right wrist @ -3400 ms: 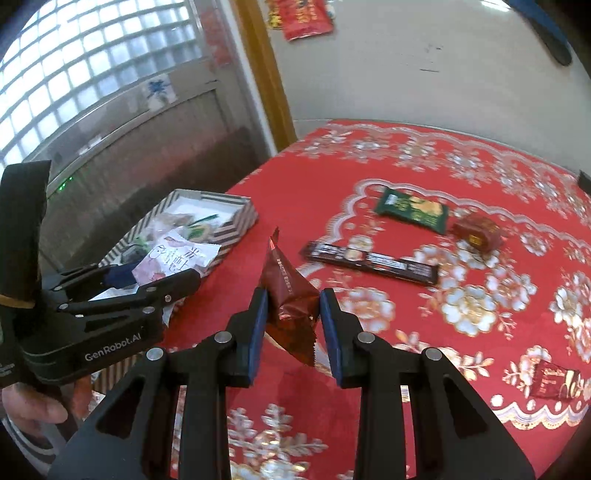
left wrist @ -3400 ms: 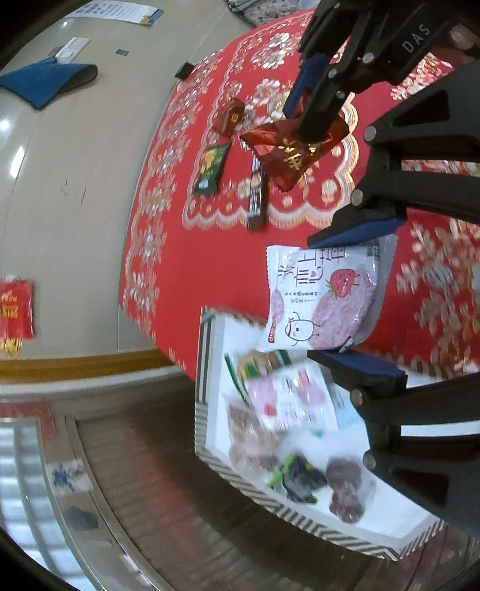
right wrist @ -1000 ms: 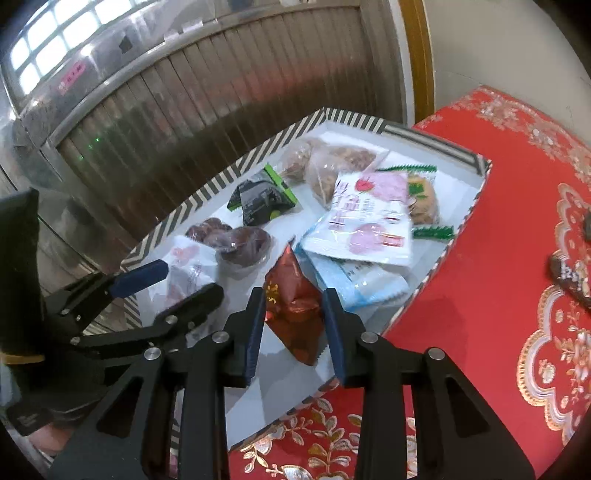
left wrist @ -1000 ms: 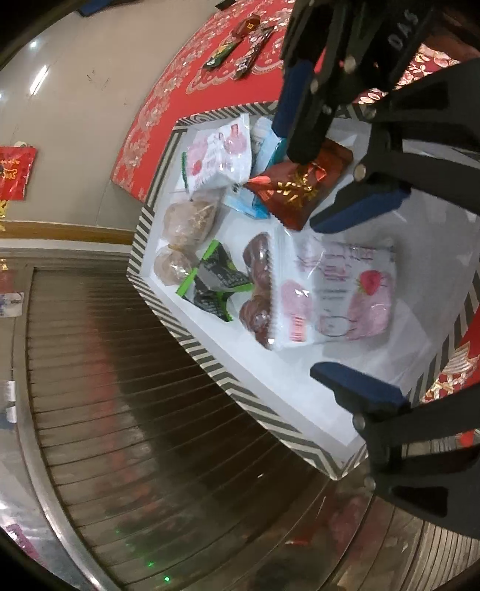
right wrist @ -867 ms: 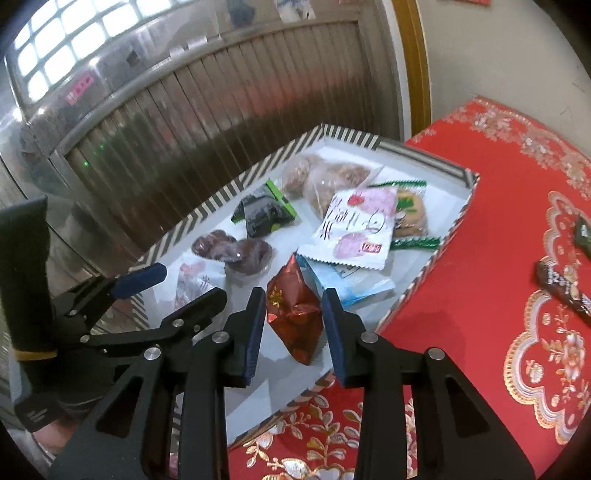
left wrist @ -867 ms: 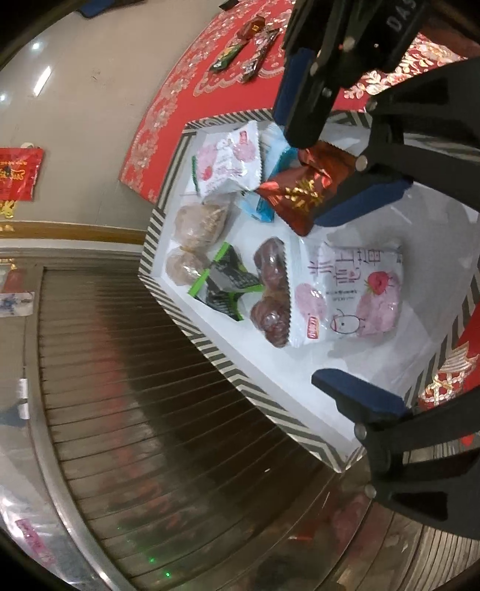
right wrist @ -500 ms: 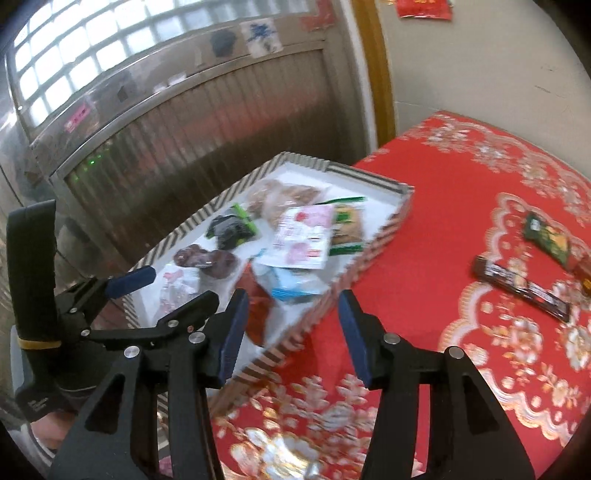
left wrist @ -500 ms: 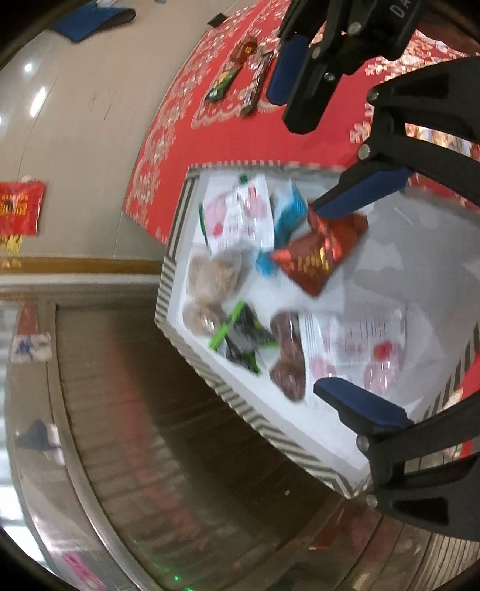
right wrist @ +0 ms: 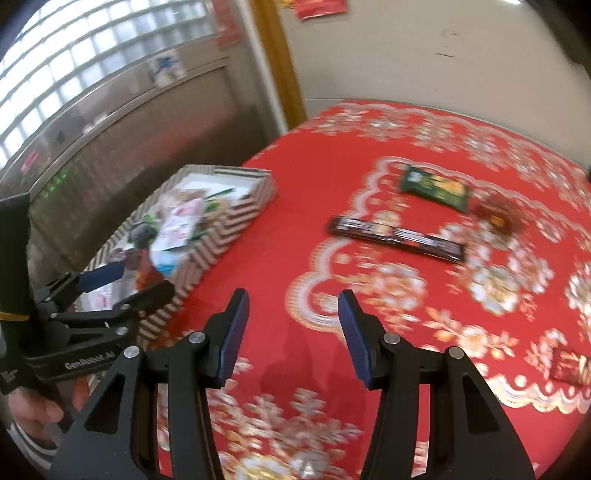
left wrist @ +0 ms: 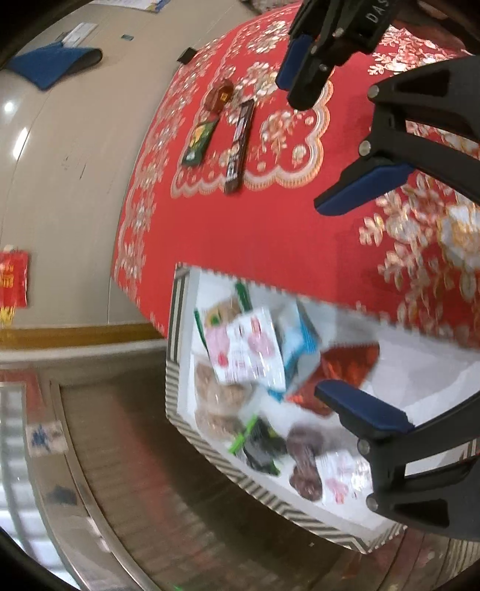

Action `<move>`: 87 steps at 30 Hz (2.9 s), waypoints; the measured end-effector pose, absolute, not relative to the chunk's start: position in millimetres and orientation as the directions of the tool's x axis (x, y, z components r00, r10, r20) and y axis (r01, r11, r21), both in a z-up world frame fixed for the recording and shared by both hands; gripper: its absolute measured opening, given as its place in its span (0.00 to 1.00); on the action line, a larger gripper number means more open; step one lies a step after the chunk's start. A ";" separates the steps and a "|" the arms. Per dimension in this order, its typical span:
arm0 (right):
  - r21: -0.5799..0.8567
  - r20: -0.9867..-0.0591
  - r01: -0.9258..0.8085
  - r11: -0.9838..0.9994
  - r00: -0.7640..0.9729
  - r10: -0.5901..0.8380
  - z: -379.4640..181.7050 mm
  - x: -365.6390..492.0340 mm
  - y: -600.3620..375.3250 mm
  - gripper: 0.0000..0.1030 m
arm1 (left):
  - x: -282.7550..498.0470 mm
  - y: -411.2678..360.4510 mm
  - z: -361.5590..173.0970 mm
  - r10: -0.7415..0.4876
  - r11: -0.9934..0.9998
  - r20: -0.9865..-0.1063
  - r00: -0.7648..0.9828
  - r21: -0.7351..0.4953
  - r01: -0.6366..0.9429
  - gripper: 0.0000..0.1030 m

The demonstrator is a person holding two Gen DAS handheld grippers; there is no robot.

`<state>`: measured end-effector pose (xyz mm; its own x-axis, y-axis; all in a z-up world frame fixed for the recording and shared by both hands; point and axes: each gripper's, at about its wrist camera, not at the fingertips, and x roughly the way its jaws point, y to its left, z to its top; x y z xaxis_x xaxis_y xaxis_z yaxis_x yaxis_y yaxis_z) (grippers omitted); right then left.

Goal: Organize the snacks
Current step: 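Move both tools back toward the coffee stick and red-gold candy pack, then grasp the Nescafe coffee stick with the left tool while the right tool grasps a red-gold candy pack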

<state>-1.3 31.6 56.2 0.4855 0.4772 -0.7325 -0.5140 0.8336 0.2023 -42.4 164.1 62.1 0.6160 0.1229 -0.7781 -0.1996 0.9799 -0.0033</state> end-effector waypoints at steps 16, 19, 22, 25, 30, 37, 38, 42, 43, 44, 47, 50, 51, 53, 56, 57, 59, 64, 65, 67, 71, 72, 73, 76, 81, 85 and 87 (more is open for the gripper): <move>0.213 -0.756 -0.385 0.898 0.518 0.401 41.6 22.8 -56.5 0.48 | 15.0 94.1 49.8 0.030 0.997 -0.823 0.568 -0.015 -0.074 0.89; 0.211 -0.758 -0.372 0.904 0.522 0.392 41.1 26.8 -66.5 0.49 | 34.4 81.0 49.9 0.010 1.000 -0.836 0.549 -0.006 -0.028 0.89; 0.212 -0.759 -0.361 0.908 0.525 0.386 41.6 29.4 -74.6 0.49 | 60.0 66.9 51.2 0.040 0.998 -0.843 0.537 0.064 0.027 0.89; 0.222 -0.755 -0.348 0.911 0.530 0.387 41.9 33.0 -83.8 0.49 | 86.1 57.5 53.0 0.029 0.992 -0.848 0.530 0.091 0.090 0.89; 0.221 -0.756 -0.332 0.917 0.536 0.376 40.6 38.5 -95.0 0.49 | 111.7 32.3 43.5 -0.039 0.935 -0.860 0.509 0.148 0.322 0.89; 0.197 -0.769 -0.295 0.935 0.545 0.333 40.9 63.1 -114.2 0.49 | 121.5 10.3 21.9 -0.111 0.828 -0.895 0.432 0.157 0.539 0.89; 0.203 -0.767 -0.288 0.936 0.547 0.335 42.0 70.0 -116.5 0.49 | 124.1 10.2 19.4 -0.114 0.823 -0.898 0.425 0.154 0.547 0.91; 0.132 -0.757 -0.324 0.937 0.577 0.306 50.6 100.0 -112.5 0.49 | 133.1 10.9 18.4 -0.187 0.797 -0.911 0.368 0.079 0.599 0.91; 0.094 -0.755 -0.346 0.934 0.587 0.293 53.4 107.7 -108.6 0.50 | 134.5 10.2 16.4 -0.199 0.786 -0.914 0.354 0.067 0.614 0.91; 0.057 -0.753 -0.376 0.925 0.592 0.287 55.8 116.4 -103.4 0.52 | 134.8 11.2 16.5 -0.215 0.780 -0.912 0.350 0.055 0.623 0.91; -0.025 -0.767 -0.427 0.904 0.588 0.256 57.2 142.4 -91.0 0.58 | 137.8 13.7 14.1 -0.247 0.768 -0.918 0.310 0.010 0.640 0.91; -0.061 -0.800 -0.491 0.869 0.544 0.252 52.5 167.0 -79.0 0.58 | 139.4 12.2 13.0 -0.258 0.747 -0.920 0.294 0.003 0.665 0.92; -0.089 -0.810 -0.506 0.858 0.538 0.233 49.2 174.2 -74.2 0.58 | 139.5 12.0 12.9 -0.260 0.742 -0.921 0.290 0.002 0.670 0.92; -0.137 -0.825 -0.522 0.842 0.531 0.195 41.4 184.4 -67.4 0.58 | 140.3 11.5 12.7 -0.263 0.739 -0.921 0.289 0.000 0.674 0.92; -0.139 -0.853 -0.539 0.831 0.492 0.176 27.4 199.2 -64.3 0.58 | 140.6 11.8 13.0 -0.272 0.730 -0.919 0.287 -0.002 0.684 0.92; -0.135 -0.858 -0.542 0.830 0.483 0.176 23.1 202.5 -63.0 0.58 | 141.8 11.4 13.0 -0.273 0.728 -0.918 0.288 -0.002 0.685 0.92; -0.126 -0.860 -0.552 0.824 0.475 0.187 18.1 204.0 -60.1 0.58 | 142.9 10.3 12.9 -0.275 0.730 -0.917 0.291 -0.002 0.683 0.92; -0.120 -0.853 -0.556 0.823 0.481 0.201 14.7 194.9 -55.5 0.37 | 141.7 6.1 15.1 -0.282 0.727 -0.912 0.299 0.000 0.686 0.78; -0.122 -0.857 -0.552 0.825 0.478 0.193 15.3 192.8 -56.7 0.36 | 138.9 5.1 16.9 -0.286 0.725 -0.909 0.304 0.002 0.688 0.67; -0.104 -0.863 -0.533 0.839 0.468 0.190 16.5 189.8 -62.7 0.36 | 133.4 2.3 19.7 -0.295 0.726 -0.902 0.314 0.002 0.688 0.53; -0.059 -0.855 -0.486 0.872 0.475 0.207 20.2 176.7 -79.8 0.36 | 125.2 -0.3 20.5 -0.305 0.729 -0.895 0.325 0.000 0.684 0.35; -0.048 -0.852 -0.478 0.877 0.478 0.215 21.8 172.6 -83.2 0.36 | 124.1 -0.5 20.9 -0.304 0.735 -0.894 0.330 0.000 0.678 0.29; -0.038 -0.847 -0.470 0.882 0.484 0.221 24.0 167.1 -86.2 0.35 | 122.4 -0.5 21.1 -0.300 0.743 -0.893 0.336 0.002 0.669 0.25; -0.012 -0.831 -0.448 0.894 0.501 0.241 31.4 147.4 -93.2 0.30 | 113.1 -1.4 21.4 -0.304 0.758 -0.891 0.337 -0.012 0.652 0.23; 0.031 -0.807 -0.432 0.901 0.521 0.277 37.6 123.2 -99.1 0.23 | 90.8 -7.0 22.1 -0.276 0.775 -0.899 0.341 0.002 0.632 0.23; 0.014 -0.801 -0.421 0.907 0.538 0.262 37.9 119.2 -98.9 0.23 | 81.7 -9.7 22.5 -0.248 0.789 -0.907 0.341 0.016 0.614 0.25; 0.029 -0.805 -0.395 0.918 0.535 0.255 38.5 121.4 -103.0 0.25 | 78.3 -11.6 22.2 -0.229 0.796 -0.903 0.364 0.042 0.603 0.28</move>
<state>121.4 -103.0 38.5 0.5351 0.2551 -0.8053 -0.3945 0.9184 0.0287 78.3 -11.6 22.2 0.3645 -0.2286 -0.9027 0.6033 0.7964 0.0419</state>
